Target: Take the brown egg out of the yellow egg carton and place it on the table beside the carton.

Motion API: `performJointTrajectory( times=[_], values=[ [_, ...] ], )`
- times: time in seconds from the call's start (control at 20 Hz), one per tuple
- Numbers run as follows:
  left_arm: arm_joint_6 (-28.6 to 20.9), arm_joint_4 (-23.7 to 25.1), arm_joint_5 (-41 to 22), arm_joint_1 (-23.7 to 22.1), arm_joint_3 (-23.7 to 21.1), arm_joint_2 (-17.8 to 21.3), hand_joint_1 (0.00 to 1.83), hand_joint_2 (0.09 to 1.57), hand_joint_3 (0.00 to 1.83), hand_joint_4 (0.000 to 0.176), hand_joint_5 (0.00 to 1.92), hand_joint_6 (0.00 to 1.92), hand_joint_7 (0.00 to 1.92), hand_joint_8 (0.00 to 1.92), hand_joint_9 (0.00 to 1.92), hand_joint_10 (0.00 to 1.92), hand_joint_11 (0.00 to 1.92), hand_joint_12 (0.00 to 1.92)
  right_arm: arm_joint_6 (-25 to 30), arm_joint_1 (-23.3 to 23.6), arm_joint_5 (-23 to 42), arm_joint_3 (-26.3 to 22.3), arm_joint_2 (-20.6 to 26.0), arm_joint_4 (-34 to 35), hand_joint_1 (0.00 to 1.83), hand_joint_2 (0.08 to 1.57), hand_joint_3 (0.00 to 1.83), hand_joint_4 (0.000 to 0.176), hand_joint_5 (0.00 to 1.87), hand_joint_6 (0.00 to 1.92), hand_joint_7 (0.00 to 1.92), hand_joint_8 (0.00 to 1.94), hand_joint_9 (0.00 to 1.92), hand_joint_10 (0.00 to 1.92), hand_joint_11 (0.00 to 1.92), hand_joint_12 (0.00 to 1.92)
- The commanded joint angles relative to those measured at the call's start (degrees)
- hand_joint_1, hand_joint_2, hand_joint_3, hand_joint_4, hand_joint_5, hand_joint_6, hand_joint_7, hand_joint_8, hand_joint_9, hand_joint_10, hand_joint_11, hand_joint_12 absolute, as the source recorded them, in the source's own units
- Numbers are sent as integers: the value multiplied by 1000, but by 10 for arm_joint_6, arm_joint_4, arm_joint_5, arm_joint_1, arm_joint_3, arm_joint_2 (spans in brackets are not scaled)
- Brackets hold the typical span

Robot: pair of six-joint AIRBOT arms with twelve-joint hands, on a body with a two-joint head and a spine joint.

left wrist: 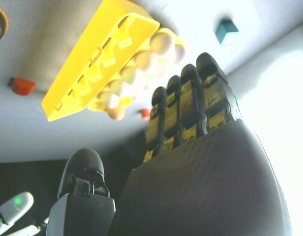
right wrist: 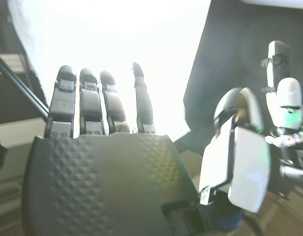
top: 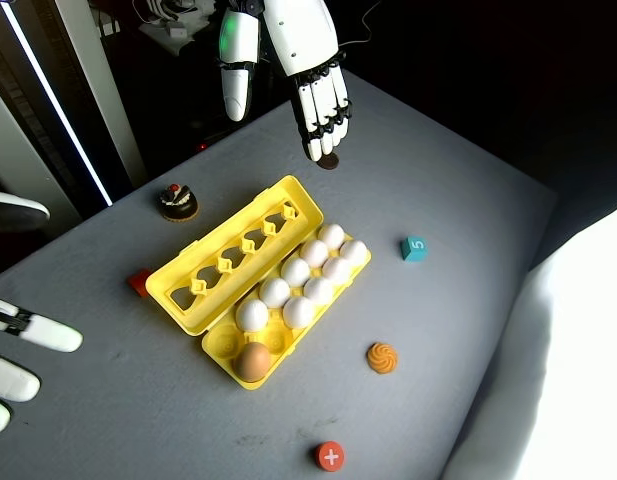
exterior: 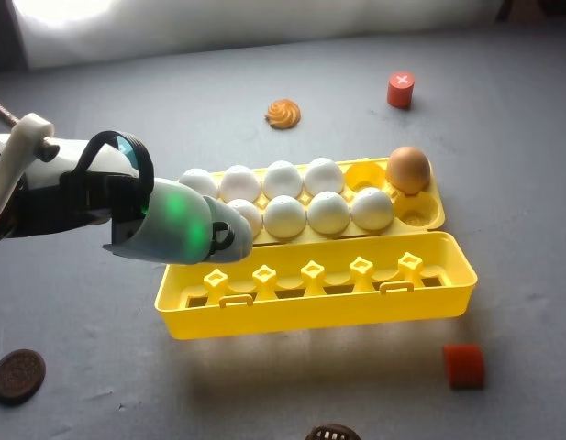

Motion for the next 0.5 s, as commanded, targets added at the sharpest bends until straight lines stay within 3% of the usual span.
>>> performJointTrajectory(
  times=[0.0,0.05,0.1,0.15,0.25,0.3,0.35,0.4,0.45],
  values=[
    [-3,38,-14,-6,-1,1,0,1203,0,0,144,2,143,3,120,4,0,320,9,17,42,4,2,-16,693,858,0,105,556,25,0,0,0,0,0,0],
    [-3,38,-14,-6,-1,1,0,1204,0,0,125,3,125,4,101,3,0,256,16,36,15,6,2,-22,744,857,0,105,616,38,0,0,0,0,0,0],
    [-3,38,-14,-6,-1,1,0,1198,0,0,155,1,154,1,135,1,0,348,23,58,-11,8,1,-23,750,881,0,97,680,27,0,0,0,0,0,0],
    [-4,38,-14,-6,-1,1,0,1205,2,0,143,0,141,1,123,0,0,329,31,73,-27,10,-1,-23,751,850,0,111,748,19,0,0,0,0,0,0],
    [-4,38,-14,-6,-1,1,0,1204,1,0,155,4,158,6,138,5,0,366,46,118,-56,25,-15,-23,744,852,0,112,773,17,0,0,0,0,0,0],
    [-4,38,-14,-6,-1,1,0,1206,1,0,148,1,141,6,120,3,0,324,48,136,-69,35,-25,-27,763,879,10,104,790,22,0,0,0,0,0,0],
    [-4,38,-14,-6,-1,1,0,1209,2,0,150,2,145,9,122,4,0,318,48,154,-83,49,-36,-36,718,869,5,147,770,12,0,0,0,0,0,0],
    [-4,38,-14,-6,-1,1,0,1206,1,0,151,1,150,7,130,5,0,344,48,171,-96,63,-49,-40,689,858,0,170,762,8,0,0,0,0,0,0],
    [-4,38,-14,-6,-1,1,0,1205,0,0,156,2,152,5,133,4,0,364,48,186,-110,79,-63,-41,639,861,1,175,735,1,0,0,0,0,0,0]
  ],
)
